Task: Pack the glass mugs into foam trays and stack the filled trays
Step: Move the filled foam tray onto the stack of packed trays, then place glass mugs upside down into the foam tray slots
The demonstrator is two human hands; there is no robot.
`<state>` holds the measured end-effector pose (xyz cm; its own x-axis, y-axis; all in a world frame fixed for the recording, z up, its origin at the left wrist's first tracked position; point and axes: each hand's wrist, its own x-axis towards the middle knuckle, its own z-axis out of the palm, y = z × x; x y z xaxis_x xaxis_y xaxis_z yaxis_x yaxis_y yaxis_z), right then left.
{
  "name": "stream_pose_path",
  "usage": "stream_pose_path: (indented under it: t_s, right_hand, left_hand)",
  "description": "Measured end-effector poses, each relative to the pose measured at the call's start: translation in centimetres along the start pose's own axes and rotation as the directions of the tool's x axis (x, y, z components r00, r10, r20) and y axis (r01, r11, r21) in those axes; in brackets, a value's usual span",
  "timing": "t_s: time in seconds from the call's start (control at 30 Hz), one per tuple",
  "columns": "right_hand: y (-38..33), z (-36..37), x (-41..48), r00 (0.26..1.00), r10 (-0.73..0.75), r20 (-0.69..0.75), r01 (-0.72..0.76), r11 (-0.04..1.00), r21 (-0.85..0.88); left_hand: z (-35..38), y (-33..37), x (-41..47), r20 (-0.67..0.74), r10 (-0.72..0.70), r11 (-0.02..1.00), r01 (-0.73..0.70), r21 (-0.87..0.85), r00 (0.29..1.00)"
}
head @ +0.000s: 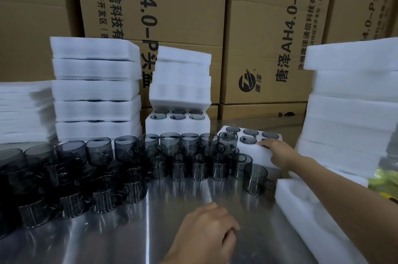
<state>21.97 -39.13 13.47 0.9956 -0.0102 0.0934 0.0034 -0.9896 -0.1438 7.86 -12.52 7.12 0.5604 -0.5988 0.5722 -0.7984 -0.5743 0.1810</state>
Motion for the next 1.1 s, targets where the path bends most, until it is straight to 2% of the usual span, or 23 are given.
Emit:
stream_pose_path:
  t_s: [0.13,0.23,0.4,0.5,0.63,0.73,0.83,1.0,1.1]
  right_hand:
    - [-0.7,-0.1,0.1,1.0,0.01,0.004,-0.009,0.997,-0.081]
    - [-1.4,-0.6,-0.3,0.999,0.031,-0.01,-0.032,0.983,-0.178]
    - [-4.2,-4.7,-4.3,0.989,0.089,-0.117,-0.118,0.954,-0.277]
    - [-5.8,-6.5,-10.4,0.987,0.157,-0.045,-0.16,0.861,-0.482]
    - [-6.9,-5.2,-18.6,0.966,0.218,0.138,-0.073,0.746,-0.662]
    - [-7.3,-3.6,-21.7,0.947,0.27,0.173,-0.093,0.749,-0.656]
    - [-7.6,-2.9,-23.2,0.951,0.241,0.196,-0.073,0.787,-0.613]
    - [-9.7,-2.5,-26.6,0.982,0.178,0.07,-0.116,0.845,-0.523]
    - [-11.0,-1.9,-28.1,0.999,0.023,-0.024,-0.033,0.821,-0.569]
  left_hand:
    - [0.3,-0.2,-0.1,0.009,-0.014,1.0,0.014,-0.007,1.0]
    - [0.7,-0.7,-0.1,0.022,-0.085,0.995,0.086,-0.044,0.996]
    - [0.3,-0.4,0.0,0.0,-0.078,0.997,0.078,-0.013,0.997]
    - [0.0,-0.1,-0.4,-0.033,-0.073,0.997,0.072,-0.017,0.997]
    - [-0.9,0.6,-2.2,-0.09,-0.105,0.993,0.099,-0.068,0.99]
    - [-2.0,1.0,-4.2,-0.151,-0.146,0.981,0.123,-0.153,0.978]
    - [-3.7,1.1,-6.1,-0.195,-0.158,0.982,0.133,-0.136,0.968]
    - [-6.1,0.1,-8.3,-0.277,-0.198,0.98,0.18,-0.088,0.94]
    - [-7.4,-0.8,-9.2,-0.307,-0.264,0.965,0.25,-0.083,0.914]
